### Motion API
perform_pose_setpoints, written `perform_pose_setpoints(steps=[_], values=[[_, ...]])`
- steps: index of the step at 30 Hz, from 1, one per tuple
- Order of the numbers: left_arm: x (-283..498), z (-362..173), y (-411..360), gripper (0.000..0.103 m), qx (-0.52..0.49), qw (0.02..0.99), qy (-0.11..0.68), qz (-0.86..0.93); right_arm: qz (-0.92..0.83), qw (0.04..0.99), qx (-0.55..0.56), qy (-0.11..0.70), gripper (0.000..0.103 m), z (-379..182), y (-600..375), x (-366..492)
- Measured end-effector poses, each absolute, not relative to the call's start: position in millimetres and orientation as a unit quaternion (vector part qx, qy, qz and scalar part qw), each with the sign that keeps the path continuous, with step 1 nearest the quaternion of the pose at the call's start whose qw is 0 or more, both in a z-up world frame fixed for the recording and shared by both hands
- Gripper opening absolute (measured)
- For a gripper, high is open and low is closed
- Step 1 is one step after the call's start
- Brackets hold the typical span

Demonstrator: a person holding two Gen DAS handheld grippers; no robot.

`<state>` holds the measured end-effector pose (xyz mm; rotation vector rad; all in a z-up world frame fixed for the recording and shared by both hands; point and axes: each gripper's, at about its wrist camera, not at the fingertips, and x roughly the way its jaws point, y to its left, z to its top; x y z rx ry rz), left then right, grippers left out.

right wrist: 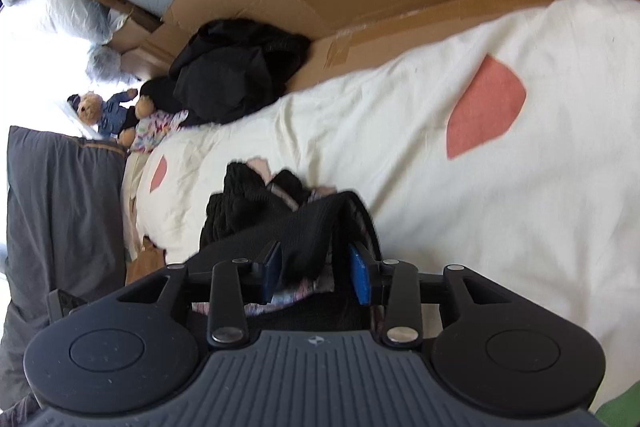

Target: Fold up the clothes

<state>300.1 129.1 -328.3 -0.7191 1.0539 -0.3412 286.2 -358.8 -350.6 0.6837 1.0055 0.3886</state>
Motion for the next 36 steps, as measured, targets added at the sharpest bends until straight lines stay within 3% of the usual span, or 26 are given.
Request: perform_pose_setpoints(steps=[6, 7, 8, 11, 21, 26, 27, 29, 31, 36], values=[[297.8, -335.2, 124.1, 0.033, -0.334, 0.789, 0.492, -0.158, 0.184, 0.8, 0.322, 0.472, 0.041, -352.8, -357.3, 285.0], [298.1, -335.2, 123.8, 0.022, -0.335, 0.788, 0.491, -0.161, 0.191, 0.801, 0.318, 0.47, 0.036, -351.0, -355.9, 285.0], [298.8, -334.7, 124.2, 0.016, -0.336, 0.787, 0.49, -0.164, 0.198, 0.802, 0.314, 0.468, 0.024, -348.8, -355.0, 285.2], [301.9, -331.0, 127.7, 0.013, -0.343, 0.785, 0.49, -0.161, 0.204, 0.803, 0.313, 0.465, 0.013, -344.7, -354.8, 288.4], [318.9, -311.3, 137.2, 0.01, -0.349, 0.811, 0.446, -0.147, 0.19, 0.813, 0.323, 0.445, 0.011, -334.4, -350.4, 307.7], [329.0, -311.4, 134.6, 0.011, -0.36, 0.814, 0.432, -0.143, 0.174, 0.814, 0.342, 0.436, 0.019, -334.2, -349.8, 319.8], [330.0, -311.9, 134.4, 0.012, -0.361, 0.816, 0.429, -0.141, 0.174, 0.814, 0.346, 0.433, 0.023, -333.6, -349.9, 321.7], [331.6, -310.7, 134.0, 0.013, -0.358, 0.824, 0.419, -0.133, 0.175, 0.814, 0.353, 0.426, 0.047, -331.9, -350.1, 324.7], [333.3, -305.5, 133.8, 0.023, -0.348, 0.835, 0.406, -0.129, 0.178, 0.816, 0.359, 0.416, 0.049, -329.2, -351.6, 326.6], [341.5, -298.2, 133.8, 0.027, -0.342, 0.842, 0.395, -0.134, 0.176, 0.823, 0.347, 0.414, 0.049, -326.6, -354.0, 329.8]])
